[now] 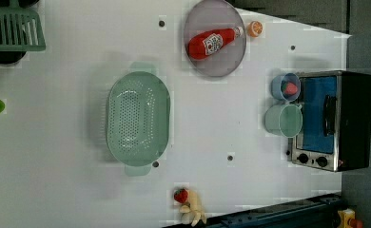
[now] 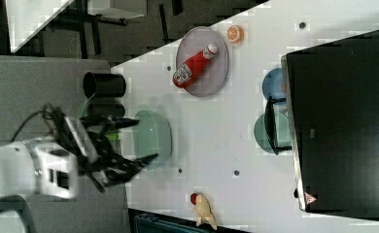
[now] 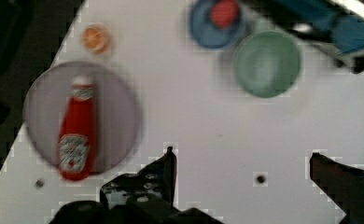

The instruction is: Drag strainer right to left.

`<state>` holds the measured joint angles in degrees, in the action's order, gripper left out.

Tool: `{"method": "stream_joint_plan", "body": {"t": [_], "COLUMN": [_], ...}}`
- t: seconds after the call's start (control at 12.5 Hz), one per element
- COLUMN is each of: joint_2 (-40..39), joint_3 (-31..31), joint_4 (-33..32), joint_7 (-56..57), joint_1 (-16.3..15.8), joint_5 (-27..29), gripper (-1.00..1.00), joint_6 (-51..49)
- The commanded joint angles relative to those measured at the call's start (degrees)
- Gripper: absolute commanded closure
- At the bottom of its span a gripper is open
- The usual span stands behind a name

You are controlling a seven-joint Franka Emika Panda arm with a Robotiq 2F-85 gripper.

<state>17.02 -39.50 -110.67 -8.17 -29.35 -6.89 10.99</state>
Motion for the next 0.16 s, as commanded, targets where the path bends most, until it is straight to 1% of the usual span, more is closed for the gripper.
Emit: {"method": "stream_joint_plan", "body": {"t": [0.08, 0.16], "joint_2": [-0.1, 0.2], "joint_3": [4.1, 4.0], "joint_4": [-1.6, -1.8], "joint_7": [6.1, 6.1], "joint_1": [-5.2, -5.1], "joint_5": [-6.2, -7.6], "gripper": [-1.0, -1.0], "joint_6": [-2.1, -2.1]}}
